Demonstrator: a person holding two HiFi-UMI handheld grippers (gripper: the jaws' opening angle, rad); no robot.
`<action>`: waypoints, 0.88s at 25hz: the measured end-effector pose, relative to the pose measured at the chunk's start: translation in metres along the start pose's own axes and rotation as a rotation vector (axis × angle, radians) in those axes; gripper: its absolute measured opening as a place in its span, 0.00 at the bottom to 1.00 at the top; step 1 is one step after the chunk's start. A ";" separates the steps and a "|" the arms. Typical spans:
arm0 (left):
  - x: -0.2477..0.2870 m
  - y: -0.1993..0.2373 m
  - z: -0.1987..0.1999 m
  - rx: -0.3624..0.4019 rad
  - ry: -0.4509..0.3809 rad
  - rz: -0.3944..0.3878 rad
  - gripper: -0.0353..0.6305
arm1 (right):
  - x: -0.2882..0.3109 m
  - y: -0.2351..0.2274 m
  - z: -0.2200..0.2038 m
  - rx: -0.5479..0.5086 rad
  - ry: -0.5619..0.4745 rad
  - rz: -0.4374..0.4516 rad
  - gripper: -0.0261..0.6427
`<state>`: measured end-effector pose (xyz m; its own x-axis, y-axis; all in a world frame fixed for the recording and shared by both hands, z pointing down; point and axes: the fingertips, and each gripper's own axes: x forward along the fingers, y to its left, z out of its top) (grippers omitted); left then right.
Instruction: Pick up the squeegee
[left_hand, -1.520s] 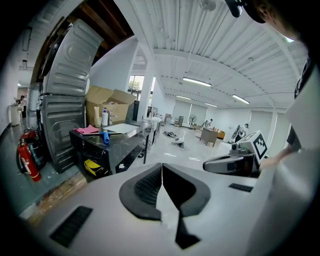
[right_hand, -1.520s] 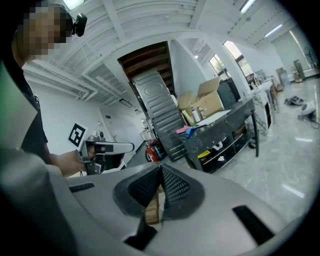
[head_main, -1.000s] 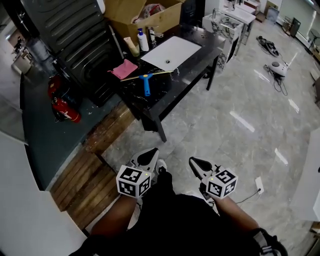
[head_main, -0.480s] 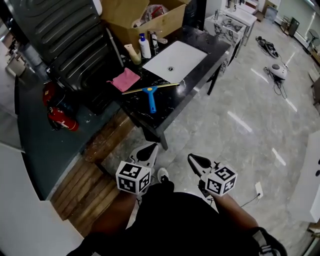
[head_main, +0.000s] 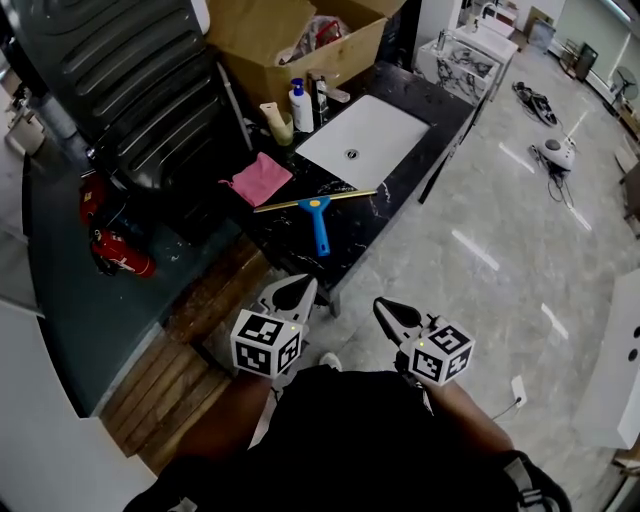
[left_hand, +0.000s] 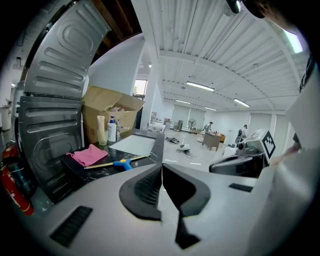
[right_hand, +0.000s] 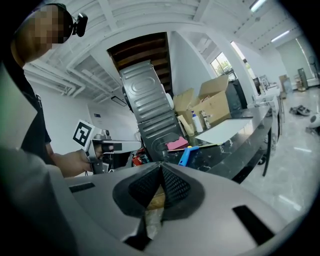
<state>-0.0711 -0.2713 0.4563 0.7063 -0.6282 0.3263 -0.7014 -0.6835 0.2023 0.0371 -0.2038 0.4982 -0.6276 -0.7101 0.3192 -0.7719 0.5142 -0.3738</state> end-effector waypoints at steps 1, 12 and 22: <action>0.002 0.005 0.002 0.001 0.001 -0.001 0.08 | 0.004 0.000 0.003 -0.005 0.000 0.000 0.05; 0.039 0.039 0.004 -0.031 0.042 0.058 0.08 | 0.019 -0.032 0.022 0.001 0.003 -0.019 0.05; 0.065 0.055 0.010 -0.052 0.083 0.132 0.08 | 0.050 -0.065 0.057 -0.030 0.018 0.090 0.05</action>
<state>-0.0628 -0.3542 0.4792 0.5990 -0.6769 0.4278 -0.7930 -0.5755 0.1998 0.0614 -0.3002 0.4893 -0.6962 -0.6517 0.3011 -0.7147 0.5899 -0.3758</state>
